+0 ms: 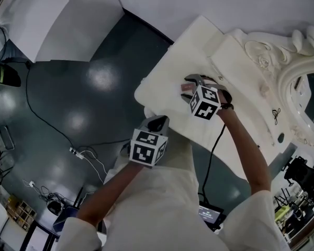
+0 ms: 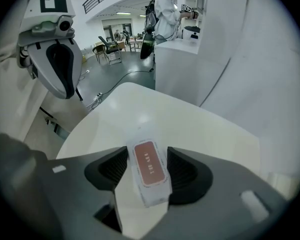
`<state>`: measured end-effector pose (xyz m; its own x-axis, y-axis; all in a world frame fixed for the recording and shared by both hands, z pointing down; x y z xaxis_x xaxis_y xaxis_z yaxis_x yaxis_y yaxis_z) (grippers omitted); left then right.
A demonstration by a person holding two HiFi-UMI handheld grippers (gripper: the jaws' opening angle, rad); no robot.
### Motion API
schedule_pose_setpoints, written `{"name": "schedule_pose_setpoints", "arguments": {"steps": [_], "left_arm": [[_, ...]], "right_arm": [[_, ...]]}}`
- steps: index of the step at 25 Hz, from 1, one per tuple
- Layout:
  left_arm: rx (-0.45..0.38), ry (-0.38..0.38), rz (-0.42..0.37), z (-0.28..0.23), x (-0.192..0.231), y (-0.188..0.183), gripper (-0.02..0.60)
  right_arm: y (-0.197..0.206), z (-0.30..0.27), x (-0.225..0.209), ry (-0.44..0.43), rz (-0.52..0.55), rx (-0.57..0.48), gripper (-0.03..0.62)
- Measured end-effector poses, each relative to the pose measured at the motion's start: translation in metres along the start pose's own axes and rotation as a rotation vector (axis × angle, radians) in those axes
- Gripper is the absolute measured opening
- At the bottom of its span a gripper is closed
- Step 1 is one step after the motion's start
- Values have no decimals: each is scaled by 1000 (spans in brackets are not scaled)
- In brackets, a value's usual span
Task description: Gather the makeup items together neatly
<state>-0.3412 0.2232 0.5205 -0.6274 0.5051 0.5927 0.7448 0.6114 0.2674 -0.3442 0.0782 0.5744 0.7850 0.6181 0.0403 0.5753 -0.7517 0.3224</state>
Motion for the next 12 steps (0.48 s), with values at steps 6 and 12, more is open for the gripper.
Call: {"name": "schedule_pose_setpoints", "arguments": {"steps": [6,12], "left_arm": [[-10,-8,9,1,5,-2,9],[-16,-6,4,4,3,-3,9]], "right_arm": [[0,-1,5,-29,53,23,219],[-1,1,9,-24,7,1,212]]}}
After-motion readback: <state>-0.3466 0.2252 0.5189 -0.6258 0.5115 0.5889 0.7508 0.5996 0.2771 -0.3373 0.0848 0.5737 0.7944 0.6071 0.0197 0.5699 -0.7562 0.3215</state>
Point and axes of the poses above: the fingertips, and each gripper's own axes: z backward along the fingers, x to its left, y out of its underside, the point moved 5 cm from there along z, backward along the fingers, and after that the axes turned 14 degrees about z, right-handed, at the moved point
